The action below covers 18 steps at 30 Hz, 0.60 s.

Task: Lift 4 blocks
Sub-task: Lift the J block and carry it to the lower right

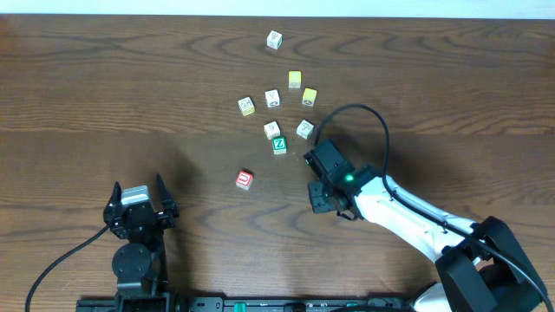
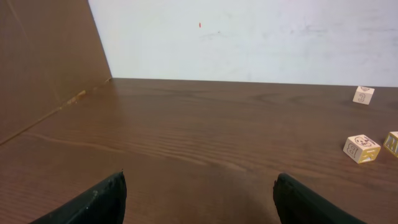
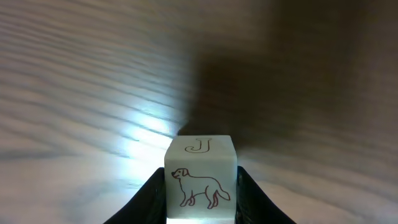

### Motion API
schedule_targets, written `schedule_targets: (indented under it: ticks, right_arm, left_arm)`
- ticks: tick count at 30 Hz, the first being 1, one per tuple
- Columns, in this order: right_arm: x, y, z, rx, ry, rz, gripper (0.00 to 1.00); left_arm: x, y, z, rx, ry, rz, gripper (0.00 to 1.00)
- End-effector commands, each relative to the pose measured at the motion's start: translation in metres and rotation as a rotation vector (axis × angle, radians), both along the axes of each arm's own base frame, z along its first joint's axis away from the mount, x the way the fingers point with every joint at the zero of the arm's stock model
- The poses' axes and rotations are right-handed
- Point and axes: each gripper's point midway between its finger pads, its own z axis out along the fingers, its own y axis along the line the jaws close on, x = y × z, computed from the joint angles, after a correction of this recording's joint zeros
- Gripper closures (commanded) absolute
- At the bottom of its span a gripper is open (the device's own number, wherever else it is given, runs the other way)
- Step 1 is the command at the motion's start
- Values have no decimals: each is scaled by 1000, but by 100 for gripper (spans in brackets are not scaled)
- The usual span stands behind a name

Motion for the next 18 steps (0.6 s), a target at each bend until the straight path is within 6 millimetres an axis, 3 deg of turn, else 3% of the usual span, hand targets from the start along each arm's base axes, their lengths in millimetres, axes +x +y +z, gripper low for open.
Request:
schedule_targets:
  ticks: [1,12,15,18]
  right_arm:
    - [2,-16,-4,-53,-35,-127,74]
    - [4,-13,-4,-9,-37,-246,73]
    - [5,-11,-3,2,-36,-259,68]
    - [7,-10,-3,-1,-46,-224,54]
  left_arm:
    - [-1,2,-18,12,56,8,24]
    - [-1,2,-18,12,56,8,24]
    - [-1,2,-18,12,56,8,24]
    - [-1,2,-18,12,56,8,24]
